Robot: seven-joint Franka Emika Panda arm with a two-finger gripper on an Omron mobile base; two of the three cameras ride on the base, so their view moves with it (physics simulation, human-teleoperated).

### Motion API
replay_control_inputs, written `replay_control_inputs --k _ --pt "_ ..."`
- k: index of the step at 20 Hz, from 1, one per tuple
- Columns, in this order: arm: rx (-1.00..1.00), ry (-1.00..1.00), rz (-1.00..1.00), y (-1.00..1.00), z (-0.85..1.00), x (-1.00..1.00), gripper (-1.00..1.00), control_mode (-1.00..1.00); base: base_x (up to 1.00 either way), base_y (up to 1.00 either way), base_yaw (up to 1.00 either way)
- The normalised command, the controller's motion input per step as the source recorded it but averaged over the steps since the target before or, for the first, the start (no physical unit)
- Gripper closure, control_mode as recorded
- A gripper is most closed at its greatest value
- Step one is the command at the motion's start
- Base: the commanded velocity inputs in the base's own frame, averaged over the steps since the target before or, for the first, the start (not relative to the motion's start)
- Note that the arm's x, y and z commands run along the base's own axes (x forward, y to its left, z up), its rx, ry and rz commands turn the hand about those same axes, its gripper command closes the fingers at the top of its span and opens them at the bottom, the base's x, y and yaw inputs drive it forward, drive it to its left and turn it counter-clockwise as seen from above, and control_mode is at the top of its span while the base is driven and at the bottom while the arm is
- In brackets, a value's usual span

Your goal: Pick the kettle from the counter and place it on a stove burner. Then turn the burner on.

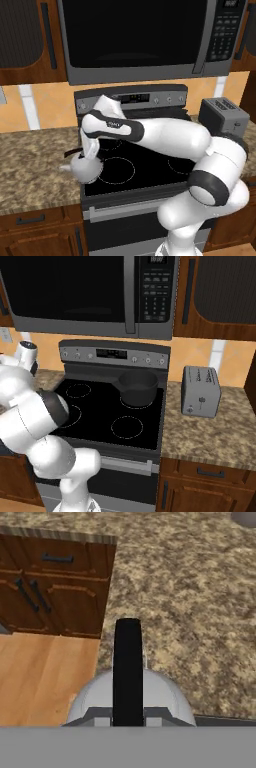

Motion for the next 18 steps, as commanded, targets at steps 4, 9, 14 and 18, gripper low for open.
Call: replay_control_inputs --k 4,9,14,18 --pt "0.17 0.0 -0.15 -0.58 0.02 0.01 1.0 -1.0 0.0 0.0 0.0" --pt "0.14 0.04 -0.14 -0.53 0.12 0.28 1.0 -1.0 0.0 0.0 0.0" --pt "0.1 0.07 -0.14 -0.55 0.15 0.34 1.0 -1.0 0.0 0.0 0.0" --pt "0.14 0.01 -0.11 -0.43 0.0 0.23 1.0 -1.0 0.0 0.0 0.0"
